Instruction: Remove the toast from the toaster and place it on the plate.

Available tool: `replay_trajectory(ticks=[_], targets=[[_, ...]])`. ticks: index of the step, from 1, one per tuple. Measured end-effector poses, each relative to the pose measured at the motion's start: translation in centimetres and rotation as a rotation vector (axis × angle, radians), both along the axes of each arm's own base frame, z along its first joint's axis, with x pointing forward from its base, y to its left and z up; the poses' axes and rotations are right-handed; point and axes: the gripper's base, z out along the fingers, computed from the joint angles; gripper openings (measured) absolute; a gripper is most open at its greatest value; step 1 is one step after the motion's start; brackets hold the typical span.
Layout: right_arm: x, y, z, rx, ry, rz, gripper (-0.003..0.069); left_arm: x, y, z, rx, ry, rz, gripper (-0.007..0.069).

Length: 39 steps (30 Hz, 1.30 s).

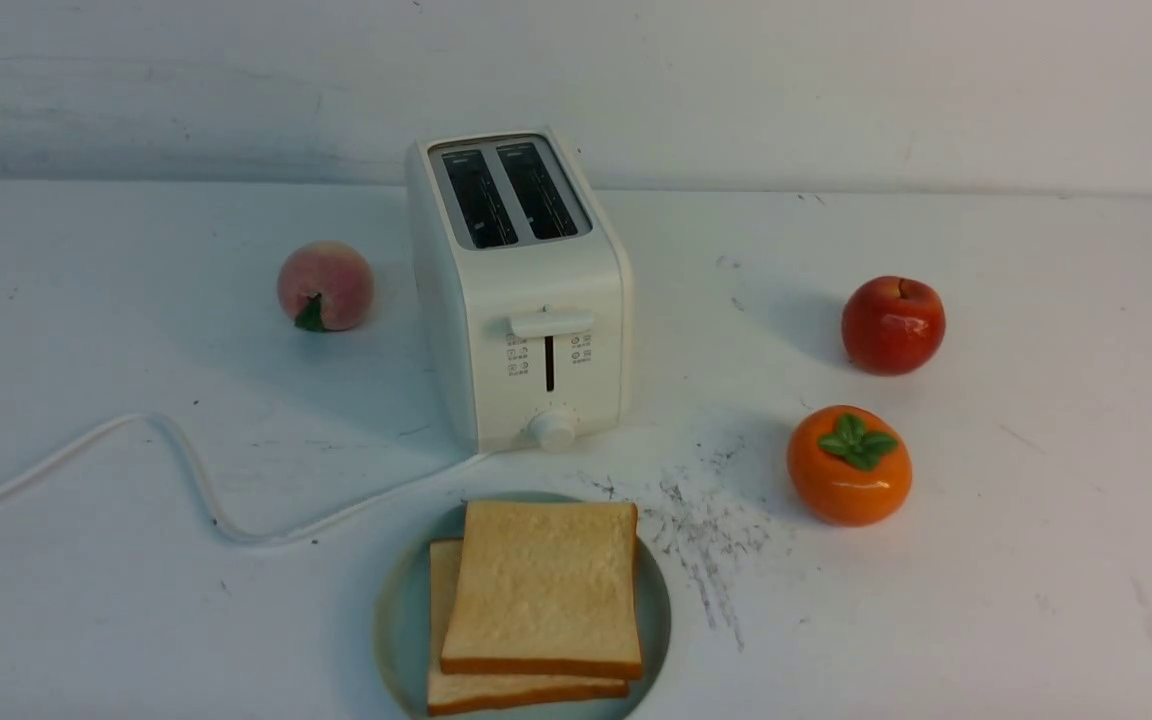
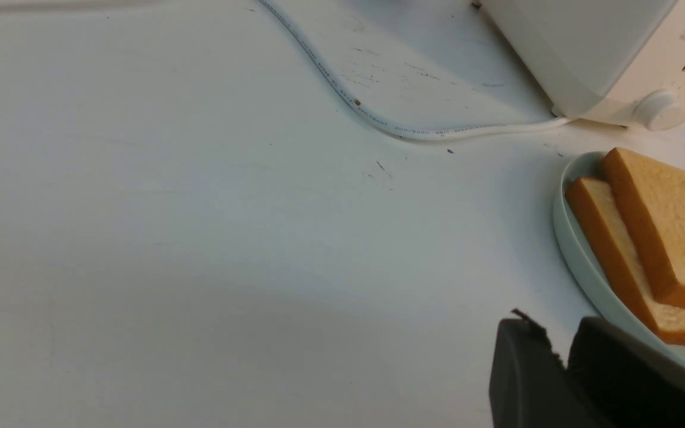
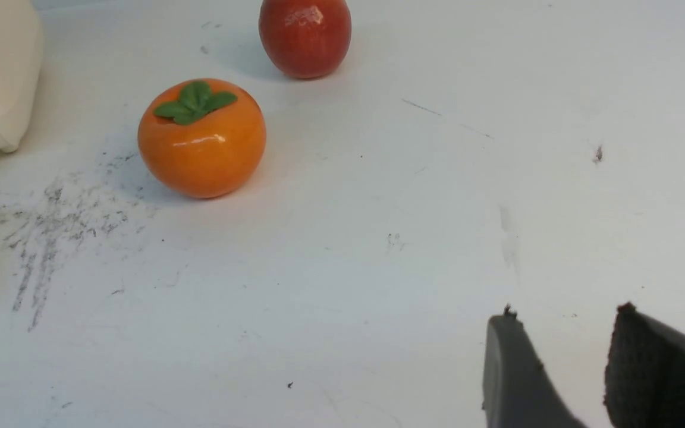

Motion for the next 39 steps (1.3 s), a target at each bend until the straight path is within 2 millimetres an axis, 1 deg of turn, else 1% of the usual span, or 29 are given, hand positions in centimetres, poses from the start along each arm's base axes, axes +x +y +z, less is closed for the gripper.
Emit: replay_trajectory(ticks=[39], targets=[[0.0, 0.0, 0.0, 0.0, 0.0, 0.0, 0.024, 0.0, 0.0, 0.0, -0.001, 0.0, 0.0, 0.0154]])
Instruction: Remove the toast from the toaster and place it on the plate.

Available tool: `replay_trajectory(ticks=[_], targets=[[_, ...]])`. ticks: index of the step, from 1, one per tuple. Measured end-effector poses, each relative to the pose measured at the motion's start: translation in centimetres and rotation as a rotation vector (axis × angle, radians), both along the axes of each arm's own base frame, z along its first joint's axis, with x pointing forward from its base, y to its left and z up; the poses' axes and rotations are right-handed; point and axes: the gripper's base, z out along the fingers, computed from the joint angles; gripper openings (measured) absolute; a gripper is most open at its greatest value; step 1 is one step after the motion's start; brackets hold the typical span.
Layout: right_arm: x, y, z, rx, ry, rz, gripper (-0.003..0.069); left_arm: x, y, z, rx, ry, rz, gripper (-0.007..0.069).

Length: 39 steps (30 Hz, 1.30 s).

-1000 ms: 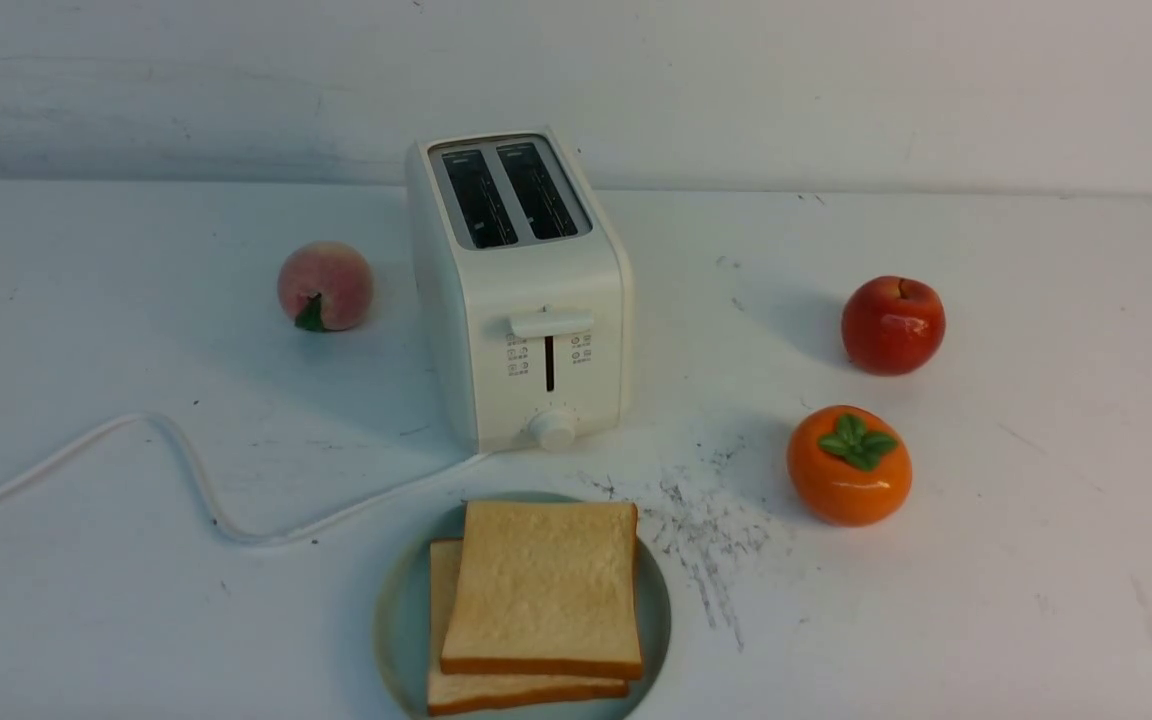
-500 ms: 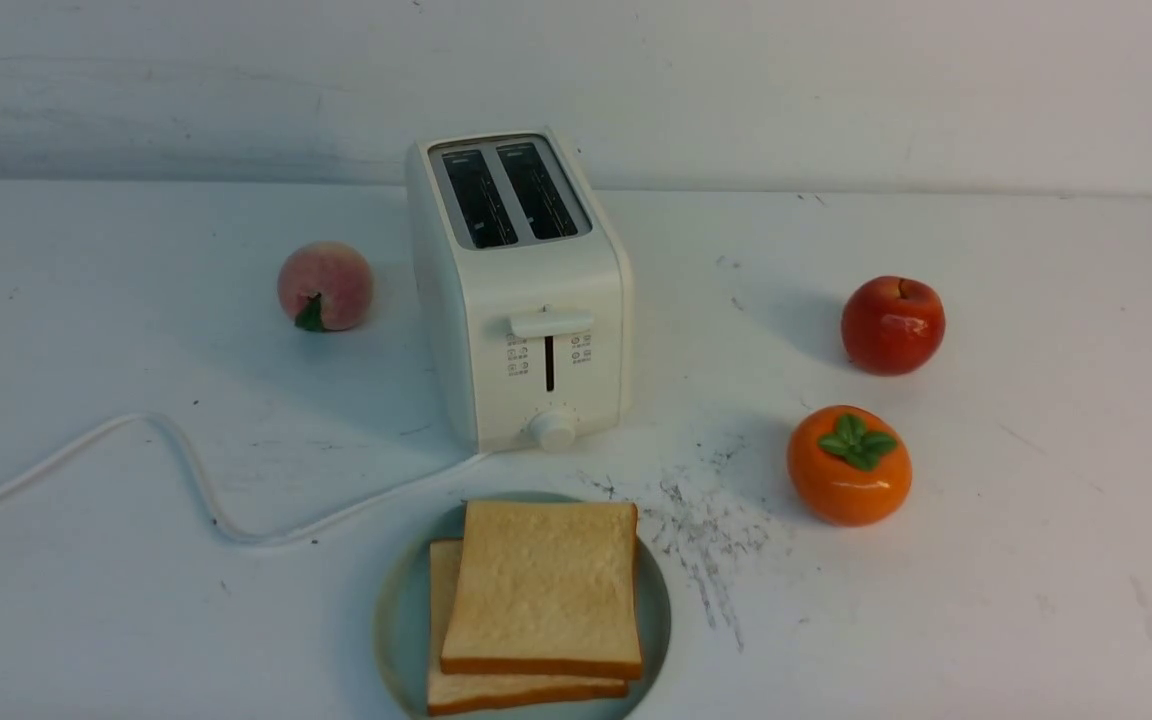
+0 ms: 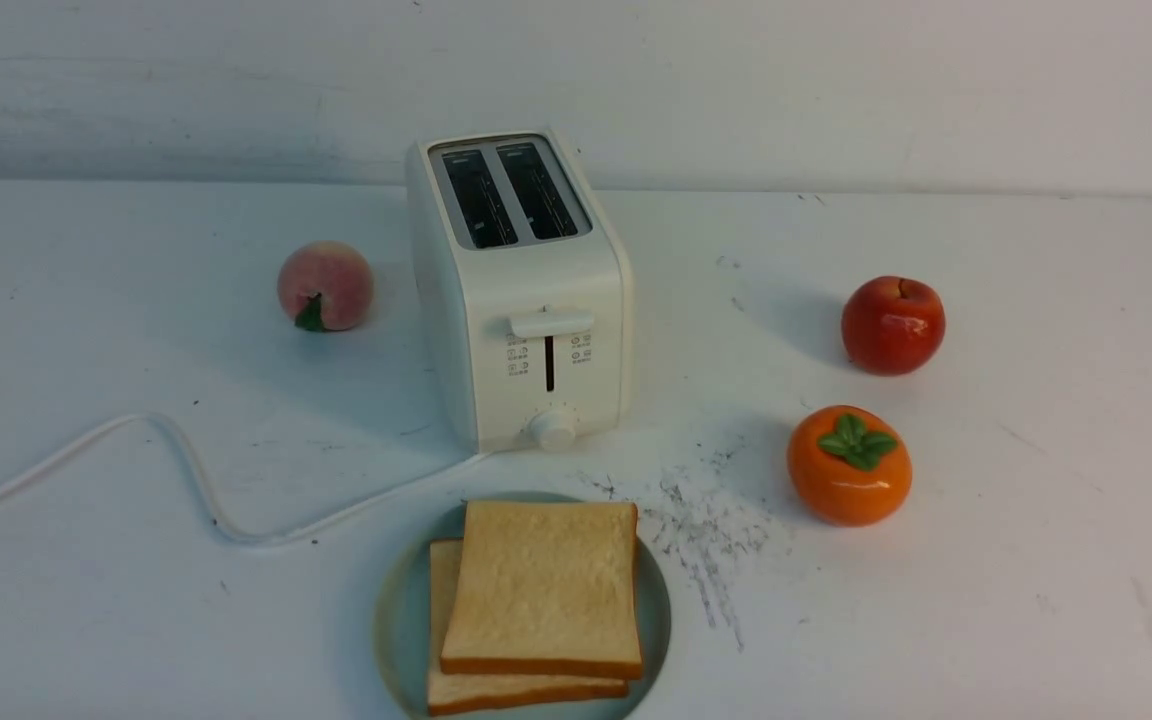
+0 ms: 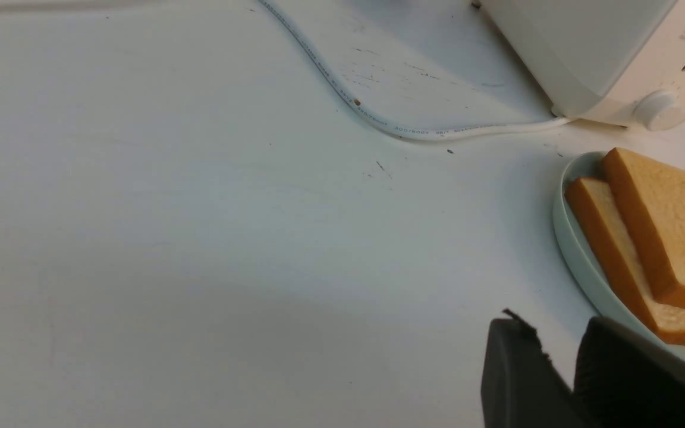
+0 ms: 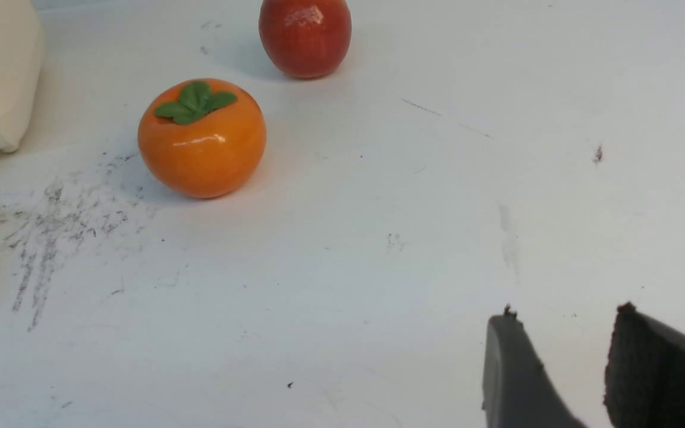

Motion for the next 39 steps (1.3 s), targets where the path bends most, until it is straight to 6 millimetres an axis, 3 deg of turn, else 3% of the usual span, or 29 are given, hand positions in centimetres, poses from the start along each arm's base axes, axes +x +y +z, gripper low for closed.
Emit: replay_trajectory(ticks=[39], targets=[[0.0, 0.0, 0.0, 0.0, 0.0, 0.0, 0.024, 0.0, 0.0, 0.0, 0.0, 0.0, 0.0, 0.0197]])
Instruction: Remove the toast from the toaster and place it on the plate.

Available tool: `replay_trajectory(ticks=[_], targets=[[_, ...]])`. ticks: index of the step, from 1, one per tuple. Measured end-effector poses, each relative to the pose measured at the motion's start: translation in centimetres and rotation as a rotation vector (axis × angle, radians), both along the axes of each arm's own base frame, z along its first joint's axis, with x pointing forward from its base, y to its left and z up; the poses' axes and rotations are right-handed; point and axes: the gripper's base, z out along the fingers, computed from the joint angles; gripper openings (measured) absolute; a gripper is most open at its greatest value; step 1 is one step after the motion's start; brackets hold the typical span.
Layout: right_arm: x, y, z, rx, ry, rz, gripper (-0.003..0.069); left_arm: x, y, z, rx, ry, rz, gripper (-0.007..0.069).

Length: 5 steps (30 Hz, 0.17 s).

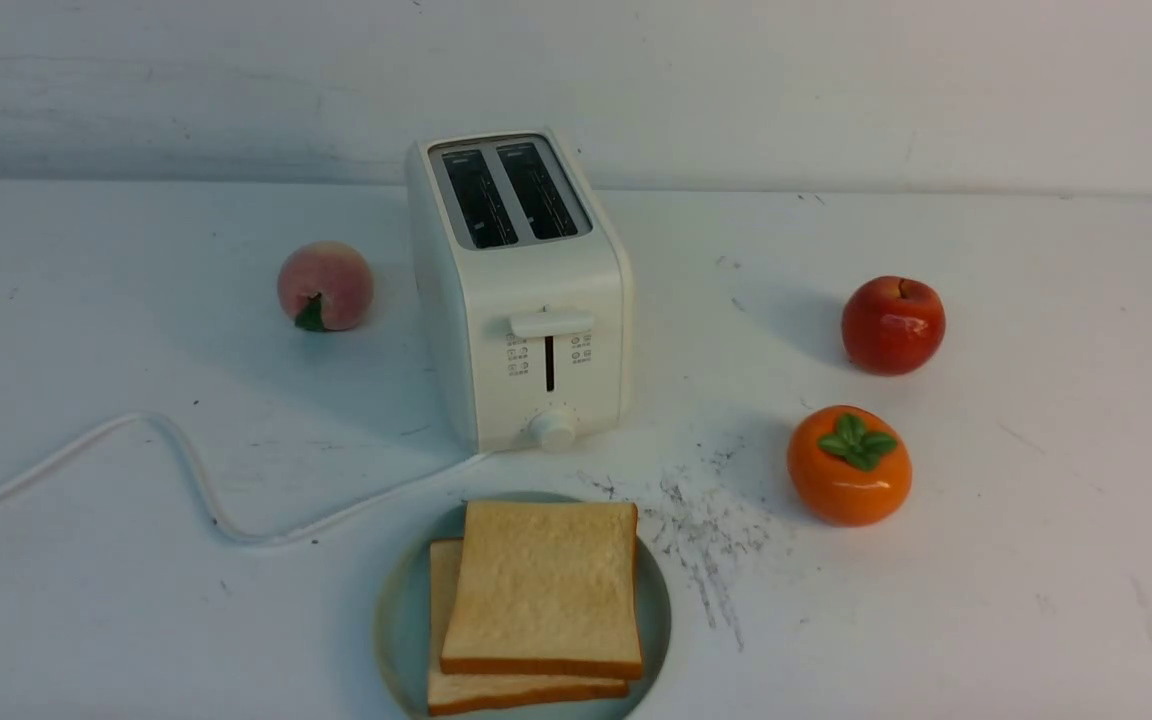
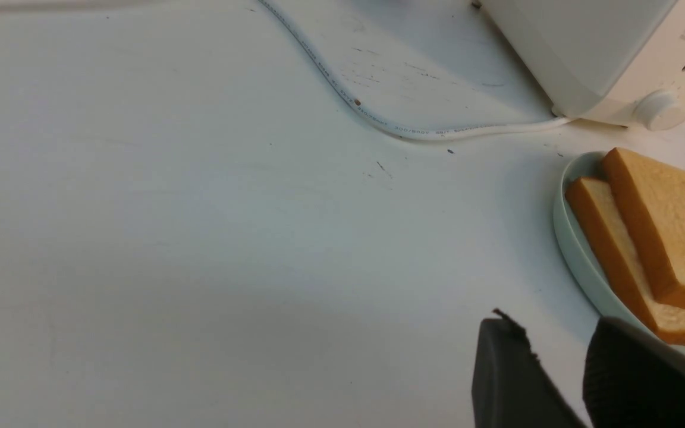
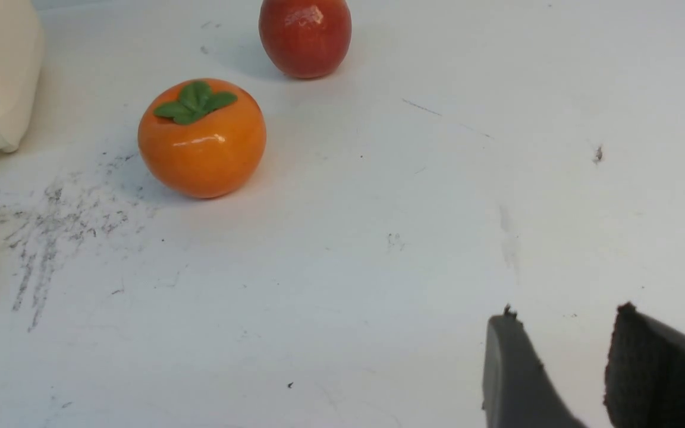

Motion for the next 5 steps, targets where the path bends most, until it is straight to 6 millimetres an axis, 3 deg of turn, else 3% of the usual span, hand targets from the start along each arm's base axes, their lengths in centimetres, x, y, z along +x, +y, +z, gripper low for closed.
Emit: replay_trajectory(ticks=[5], targets=[[0.0, 0.0, 0.0, 0.0, 0.0, 0.0, 0.024, 0.0, 0.0, 0.0, 0.0, 0.0, 0.0, 0.02]])
